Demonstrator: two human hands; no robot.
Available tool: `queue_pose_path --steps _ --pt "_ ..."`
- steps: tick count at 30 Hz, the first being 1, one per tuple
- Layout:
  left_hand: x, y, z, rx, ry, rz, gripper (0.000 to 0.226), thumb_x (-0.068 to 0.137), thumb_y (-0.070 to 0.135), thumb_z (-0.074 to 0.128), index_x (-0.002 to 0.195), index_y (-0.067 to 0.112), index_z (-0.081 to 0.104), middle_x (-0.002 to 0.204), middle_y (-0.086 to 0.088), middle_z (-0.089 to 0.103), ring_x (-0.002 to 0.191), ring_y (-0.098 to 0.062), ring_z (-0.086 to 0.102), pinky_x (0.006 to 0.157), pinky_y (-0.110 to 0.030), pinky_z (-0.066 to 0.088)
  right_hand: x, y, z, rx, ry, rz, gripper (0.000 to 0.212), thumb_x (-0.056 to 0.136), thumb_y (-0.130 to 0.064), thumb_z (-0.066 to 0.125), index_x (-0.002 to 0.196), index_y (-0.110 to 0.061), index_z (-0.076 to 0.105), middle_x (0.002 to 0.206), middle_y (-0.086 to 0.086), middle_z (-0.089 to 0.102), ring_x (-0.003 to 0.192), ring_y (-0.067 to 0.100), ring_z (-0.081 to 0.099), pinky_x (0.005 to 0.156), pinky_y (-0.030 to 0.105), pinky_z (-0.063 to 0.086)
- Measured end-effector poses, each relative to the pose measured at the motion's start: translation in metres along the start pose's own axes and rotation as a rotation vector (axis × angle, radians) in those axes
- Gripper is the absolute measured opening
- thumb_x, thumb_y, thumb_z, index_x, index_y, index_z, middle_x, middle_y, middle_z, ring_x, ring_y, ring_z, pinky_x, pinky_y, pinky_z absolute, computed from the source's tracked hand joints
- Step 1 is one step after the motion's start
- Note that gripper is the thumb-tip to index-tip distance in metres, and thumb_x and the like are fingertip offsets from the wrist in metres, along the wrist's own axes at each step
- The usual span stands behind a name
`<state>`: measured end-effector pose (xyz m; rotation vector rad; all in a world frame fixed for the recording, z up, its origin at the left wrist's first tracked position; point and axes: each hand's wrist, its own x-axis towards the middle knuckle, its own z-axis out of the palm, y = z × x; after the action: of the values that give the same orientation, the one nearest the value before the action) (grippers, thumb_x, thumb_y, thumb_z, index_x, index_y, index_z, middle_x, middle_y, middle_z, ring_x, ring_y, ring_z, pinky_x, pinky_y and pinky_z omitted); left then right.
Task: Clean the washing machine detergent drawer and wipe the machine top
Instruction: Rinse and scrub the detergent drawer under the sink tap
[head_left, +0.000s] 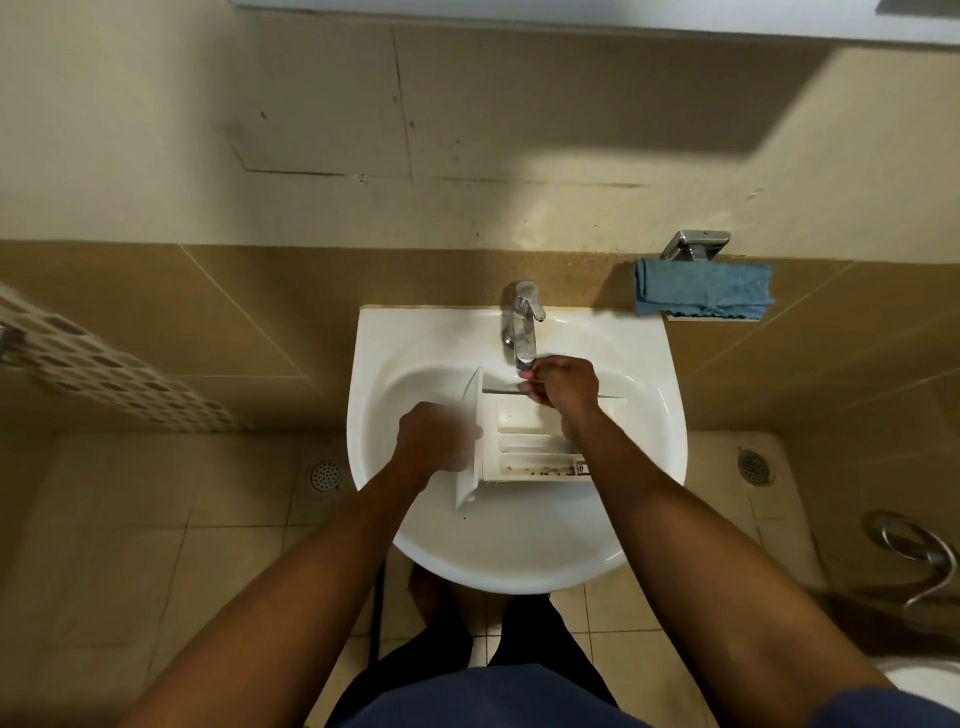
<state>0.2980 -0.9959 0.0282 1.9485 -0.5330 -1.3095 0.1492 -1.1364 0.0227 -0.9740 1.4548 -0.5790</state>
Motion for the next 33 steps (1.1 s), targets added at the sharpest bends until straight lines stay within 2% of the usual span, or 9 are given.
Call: queue_pose_path --steps 2,7,11,16,19,22,25,28,33 --pt "0.001 -0.001 0.000 -0.006 -0.001 -0.005 0.032 0.078 0.017 0.086 0.108 0.010 0.078 0.078 -0.014 0.076 0.068 -0.033 0.076 0.056 -0.033 0.062 0.005 -0.008 -0.001 0.202 -0.038 0.177 0.020 0.094 0.008 0.049 0.094 0.005 0.069 0.094 0.026 0.076 0.086 0.035 0.077 0.083 0.043 0.063" --pt "0.003 -0.002 -0.001 0.006 -0.008 -0.015 0.034 0.079 0.018 0.087 0.111 0.010 0.077 0.079 -0.013 0.077 0.067 -0.032 0.076 0.056 -0.033 0.062 0.018 -0.009 0.005 0.589 -0.231 0.292 0.037 0.088 0.015 0.033 0.116 0.019 0.056 0.120 0.039 0.064 0.110 0.048 0.068 0.071 0.041 0.063" --pt "0.003 0.000 -0.001 0.020 -0.017 -0.013 0.034 0.080 0.018 0.087 0.111 0.009 0.077 0.080 -0.013 0.077 0.068 -0.031 0.076 0.057 -0.033 0.062 0.025 -0.010 0.012 0.610 -0.305 0.321 0.040 0.093 0.009 0.031 0.121 0.022 0.056 0.118 0.036 0.066 0.112 0.047 0.067 0.082 0.046 0.062" --pt "0.003 0.000 -0.001 0.001 -0.020 -0.010 0.034 0.079 0.018 0.087 0.110 0.009 0.077 0.078 -0.014 0.076 0.068 -0.032 0.076 0.055 -0.031 0.060 -0.020 0.013 0.013 0.036 -0.295 0.084 0.034 0.099 0.007 0.038 0.109 0.009 0.071 0.107 0.026 0.074 0.102 0.037 0.074 0.094 0.046 0.059" --pt "0.003 -0.002 -0.001 -0.009 -0.011 -0.006 0.033 0.078 0.017 0.087 0.109 0.009 0.078 0.078 -0.015 0.076 0.068 -0.033 0.076 0.056 -0.032 0.062 -0.060 0.048 0.006 -0.323 -0.334 -0.310 0.031 0.096 0.007 0.054 0.114 -0.005 0.076 0.113 0.011 0.077 0.105 0.022 0.072 0.102 0.040 0.055" --pt "0.004 -0.004 -0.001 -0.001 -0.012 -0.001 0.034 0.077 0.019 0.088 0.108 0.010 0.078 0.082 -0.013 0.076 0.067 -0.028 0.076 0.056 -0.032 0.062 -0.098 0.067 -0.009 -0.633 -0.432 -0.687 0.048 0.093 0.008 0.046 0.129 -0.012 0.071 0.130 0.005 0.070 0.121 0.017 0.064 0.109 0.019 0.044" --pt "0.004 -0.003 -0.002 0.016 -0.016 0.009 0.036 0.076 0.020 0.089 0.109 0.010 0.078 0.082 -0.011 0.077 0.065 -0.026 0.076 0.055 -0.031 0.061 -0.123 0.077 -0.022 -0.758 -0.494 -0.707 0.060 0.087 0.005 0.041 0.137 -0.018 0.065 0.139 0.003 0.064 0.132 0.023 0.057 0.115 0.033 0.043" --pt "0.002 -0.002 -0.002 0.017 -0.018 0.017 0.034 0.077 0.019 0.088 0.108 0.009 0.078 0.079 -0.013 0.076 0.067 -0.028 0.076 0.055 -0.031 0.061 -0.115 0.078 -0.020 -0.933 -0.442 -0.740 0.056 0.087 -0.004 0.042 0.140 -0.006 0.060 0.141 0.015 0.062 0.131 0.033 0.057 0.113 0.045 0.045" --pt "0.003 -0.003 -0.001 -0.003 -0.009 0.010 0.033 0.076 0.018 0.088 0.106 0.009 0.078 0.076 -0.014 0.076 0.064 -0.028 0.075 0.058 -0.035 0.063 -0.093 0.081 -0.007 -1.320 -0.404 -0.887 0.064 0.090 -0.014 0.045 0.152 0.000 0.041 0.158 0.019 0.041 0.151 0.037 0.029 0.123 0.056 0.025"
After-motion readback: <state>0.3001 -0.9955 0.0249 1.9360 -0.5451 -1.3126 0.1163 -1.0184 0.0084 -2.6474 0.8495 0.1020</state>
